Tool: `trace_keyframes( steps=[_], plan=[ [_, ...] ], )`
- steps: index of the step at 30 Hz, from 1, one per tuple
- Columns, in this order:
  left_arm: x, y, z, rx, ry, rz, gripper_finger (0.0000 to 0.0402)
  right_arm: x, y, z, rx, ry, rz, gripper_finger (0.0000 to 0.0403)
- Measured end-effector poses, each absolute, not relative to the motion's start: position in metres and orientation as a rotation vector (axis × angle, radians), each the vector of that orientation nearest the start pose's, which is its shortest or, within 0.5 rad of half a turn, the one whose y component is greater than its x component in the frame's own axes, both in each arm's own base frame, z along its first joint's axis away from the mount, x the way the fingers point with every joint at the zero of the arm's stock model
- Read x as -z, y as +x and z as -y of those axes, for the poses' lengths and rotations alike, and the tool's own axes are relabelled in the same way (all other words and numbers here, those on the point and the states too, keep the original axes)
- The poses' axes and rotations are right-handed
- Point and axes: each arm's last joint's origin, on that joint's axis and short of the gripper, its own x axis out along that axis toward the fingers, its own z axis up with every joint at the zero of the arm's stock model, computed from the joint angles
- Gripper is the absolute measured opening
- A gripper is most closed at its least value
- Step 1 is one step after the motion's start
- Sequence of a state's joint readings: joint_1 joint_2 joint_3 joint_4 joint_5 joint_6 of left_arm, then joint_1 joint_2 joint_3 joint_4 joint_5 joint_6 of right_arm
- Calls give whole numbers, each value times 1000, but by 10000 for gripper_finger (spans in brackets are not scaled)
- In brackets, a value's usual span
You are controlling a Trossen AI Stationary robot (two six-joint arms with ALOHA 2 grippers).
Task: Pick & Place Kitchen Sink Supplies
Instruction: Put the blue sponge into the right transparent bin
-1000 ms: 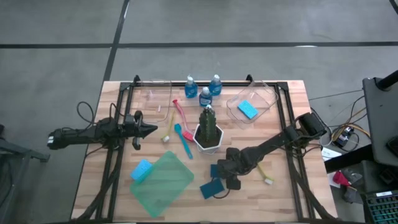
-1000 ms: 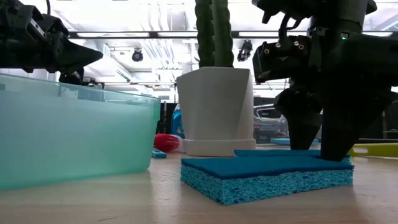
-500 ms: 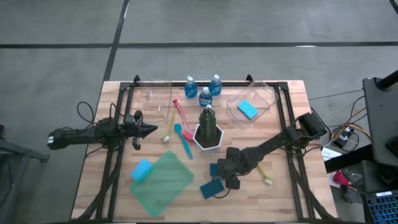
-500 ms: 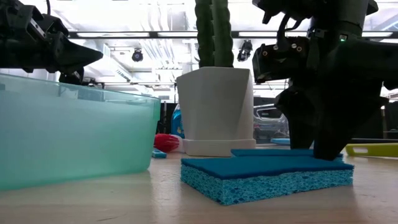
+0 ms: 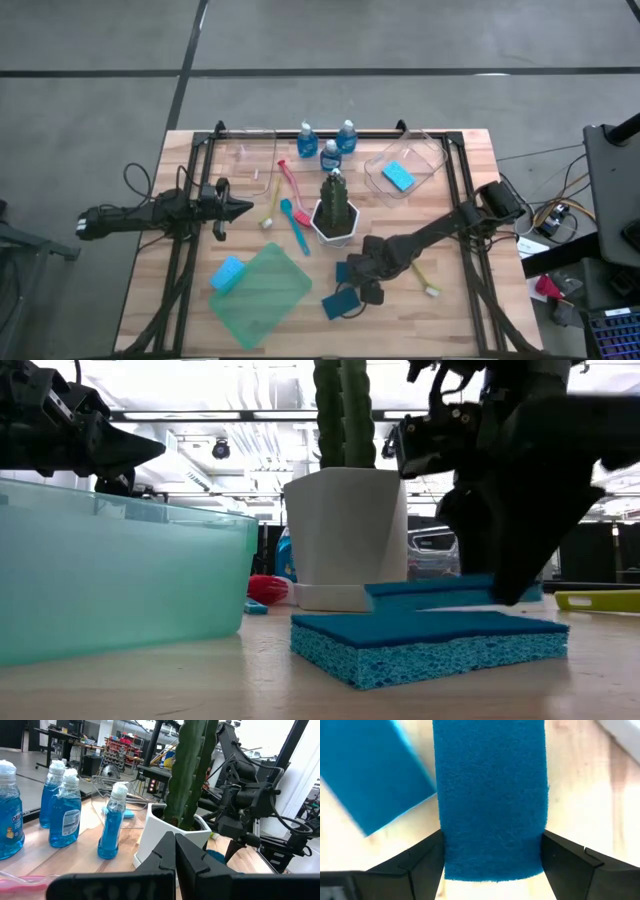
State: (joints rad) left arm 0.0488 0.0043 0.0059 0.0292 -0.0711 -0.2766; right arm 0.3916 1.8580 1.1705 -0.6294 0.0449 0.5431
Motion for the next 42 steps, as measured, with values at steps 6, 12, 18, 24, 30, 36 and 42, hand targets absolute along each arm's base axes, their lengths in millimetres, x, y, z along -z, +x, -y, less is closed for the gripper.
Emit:
trace_keyframes(
  steps=[6, 12, 18, 24, 30, 36, 42],
  plan=[
    [-168, 97, -7, -115, -277, 48, 0, -170, 321, -143, 16, 182, -1352, 284],
    [-168, 97, -7, -115, -276, 47, 0, -188, 309, -161, -21, 189, -1410, 279],
    [-168, 97, -7, -115, -277, 48, 0, -219, 283, -161, 1, 225, -1450, 283],
    [-168, 97, -7, -115, -277, 48, 0, -259, 257, -147, 120, 344, -1390, 287],
    [-168, 97, -7, -115, -276, 47, 0, -295, 227, -125, 290, 451, -1284, 282],
    [-168, 97, -7, -115, -277, 47, 0, -320, 202, -95, 456, 530, -1189, 280],
    [-168, 97, -7, -115, -276, 46, 0, -330, 195, -68, 523, 576, -1147, 282]
  ],
)
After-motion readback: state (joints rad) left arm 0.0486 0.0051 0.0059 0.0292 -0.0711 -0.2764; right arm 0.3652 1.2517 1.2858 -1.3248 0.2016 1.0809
